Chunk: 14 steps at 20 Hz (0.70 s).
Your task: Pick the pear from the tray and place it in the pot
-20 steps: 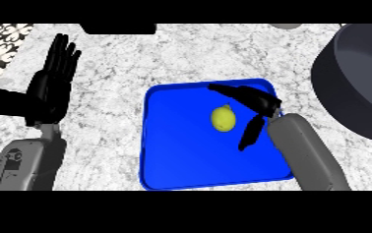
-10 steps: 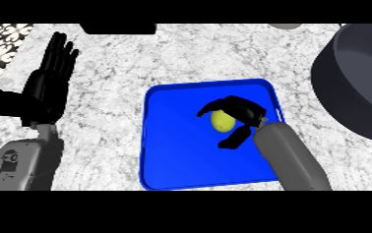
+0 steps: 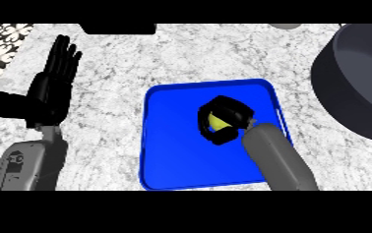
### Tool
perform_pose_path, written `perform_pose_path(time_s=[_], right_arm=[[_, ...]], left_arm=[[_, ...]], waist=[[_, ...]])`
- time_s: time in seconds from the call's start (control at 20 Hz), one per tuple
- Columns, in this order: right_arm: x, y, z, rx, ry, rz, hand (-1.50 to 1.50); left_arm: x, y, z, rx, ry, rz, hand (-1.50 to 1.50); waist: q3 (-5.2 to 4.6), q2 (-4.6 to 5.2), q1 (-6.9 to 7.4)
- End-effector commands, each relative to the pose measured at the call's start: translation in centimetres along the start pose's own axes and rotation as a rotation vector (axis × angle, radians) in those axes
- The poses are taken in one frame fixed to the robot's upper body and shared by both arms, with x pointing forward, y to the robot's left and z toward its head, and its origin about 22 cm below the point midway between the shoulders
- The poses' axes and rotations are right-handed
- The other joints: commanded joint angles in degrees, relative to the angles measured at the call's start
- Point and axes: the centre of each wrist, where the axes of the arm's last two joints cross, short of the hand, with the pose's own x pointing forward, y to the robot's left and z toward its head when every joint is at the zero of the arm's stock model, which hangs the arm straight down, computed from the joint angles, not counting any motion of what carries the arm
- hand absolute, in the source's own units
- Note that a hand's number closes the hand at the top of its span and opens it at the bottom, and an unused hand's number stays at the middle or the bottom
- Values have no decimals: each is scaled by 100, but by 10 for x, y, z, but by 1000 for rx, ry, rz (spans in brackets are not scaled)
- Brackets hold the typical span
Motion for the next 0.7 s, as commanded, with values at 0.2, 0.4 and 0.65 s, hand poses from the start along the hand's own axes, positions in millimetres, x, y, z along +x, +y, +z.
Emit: perform_pose_path(time_s=[0.2, 0.4, 0.65], right_arm=[[14, -30, 27, -163, 75, 118, 150], [40, -1, 66, -146, 48, 208, 150], [75, 47, 104, -95, -71, 410, 150]], left_arm=[[-5, -1, 1, 8, -18, -6, 0], [9, 24, 12, 33, 13, -2, 0], [0, 36, 13, 104, 36, -34, 0]], waist=[[-2, -17, -78], [-6, -92, -209], [-17, -222, -644]])
